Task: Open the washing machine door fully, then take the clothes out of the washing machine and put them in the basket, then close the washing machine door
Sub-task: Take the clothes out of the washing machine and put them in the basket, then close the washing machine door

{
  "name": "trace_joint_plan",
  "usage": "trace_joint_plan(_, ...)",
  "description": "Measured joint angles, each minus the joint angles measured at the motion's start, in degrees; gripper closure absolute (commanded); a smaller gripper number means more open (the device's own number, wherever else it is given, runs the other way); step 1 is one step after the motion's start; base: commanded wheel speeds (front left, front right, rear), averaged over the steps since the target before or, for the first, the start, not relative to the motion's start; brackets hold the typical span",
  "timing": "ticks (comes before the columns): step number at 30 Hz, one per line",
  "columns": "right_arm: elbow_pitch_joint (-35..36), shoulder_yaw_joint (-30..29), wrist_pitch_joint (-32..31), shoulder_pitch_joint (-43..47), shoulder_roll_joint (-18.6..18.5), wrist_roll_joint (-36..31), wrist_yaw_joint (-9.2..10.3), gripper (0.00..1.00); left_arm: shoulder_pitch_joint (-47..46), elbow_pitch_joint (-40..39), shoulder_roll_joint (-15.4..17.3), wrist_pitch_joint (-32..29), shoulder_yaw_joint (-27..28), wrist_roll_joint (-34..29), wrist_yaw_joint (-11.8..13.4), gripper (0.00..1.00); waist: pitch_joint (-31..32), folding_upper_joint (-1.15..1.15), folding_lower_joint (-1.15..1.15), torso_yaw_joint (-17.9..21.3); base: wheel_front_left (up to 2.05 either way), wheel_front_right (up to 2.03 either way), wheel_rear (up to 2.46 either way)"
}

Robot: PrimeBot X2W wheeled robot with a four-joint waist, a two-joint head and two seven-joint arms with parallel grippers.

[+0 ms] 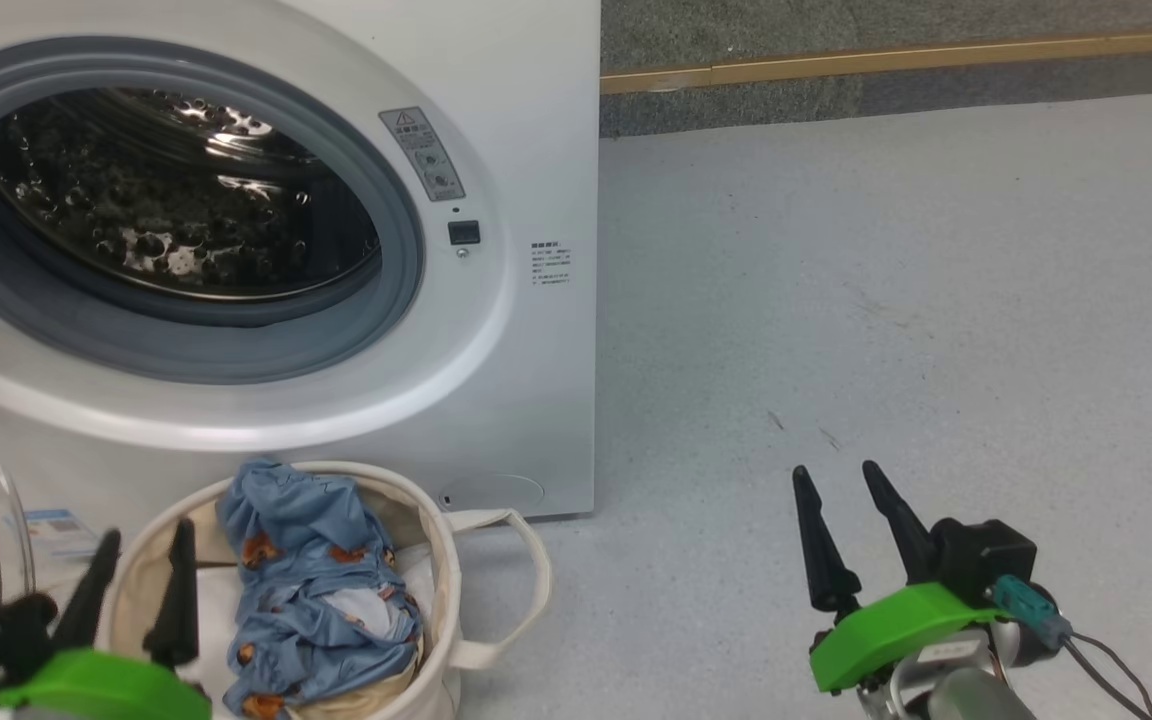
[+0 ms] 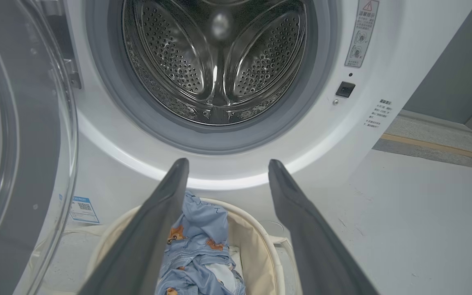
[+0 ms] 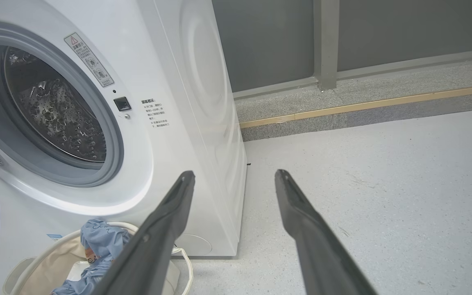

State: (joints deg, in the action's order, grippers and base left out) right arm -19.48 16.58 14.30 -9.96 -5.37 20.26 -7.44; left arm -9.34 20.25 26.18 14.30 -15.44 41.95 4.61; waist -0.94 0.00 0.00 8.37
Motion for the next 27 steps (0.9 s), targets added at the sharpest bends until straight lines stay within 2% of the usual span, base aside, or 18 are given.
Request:
trace_joint_plan(4, -0.09, 0.53, 0.00, 0.00, 0.02, 0.00, 0.00, 0.00, 4.04, -3.71, 0.51, -0.08, -0.08, -0.32, 1.47, 0.00, 0.43, 0.00, 0.00, 0.02, 0.00, 0.00, 0.00)
trace_joint_plan(10, -0.09, 0.53, 0.00, 0.00, 0.01, 0.00, 0.00, 0.00, 5.71, -8.00, 1.24, -0.15, -0.01, -0.49, 2.23, 0.00, 0.70, 0.00, 0.00, -0.72, 0.00, 0.00, 0.00)
trace_joint_plan(18, -0.09, 0.55, 0.00, 0.00, 0.01, 0.01, 0.00, 0.00, 6.91, -9.98, 2.48, -0.66, -0.26, -0.53, 1.96, 0.00, 0.65, 0.00, 0.00, -1.10, 0.00, 0.00, 0.00)
trace_joint_plan(27, -0.09, 0.49, 0.00, 0.00, 0.01, 0.01, 0.00, 0.00, 7.02, -10.68, 2.96, -0.64, 0.45, -1.11, 3.02, 0.00, 0.54, 0.00, 0.00, -0.83, 0.00, 0.00, 0.00)
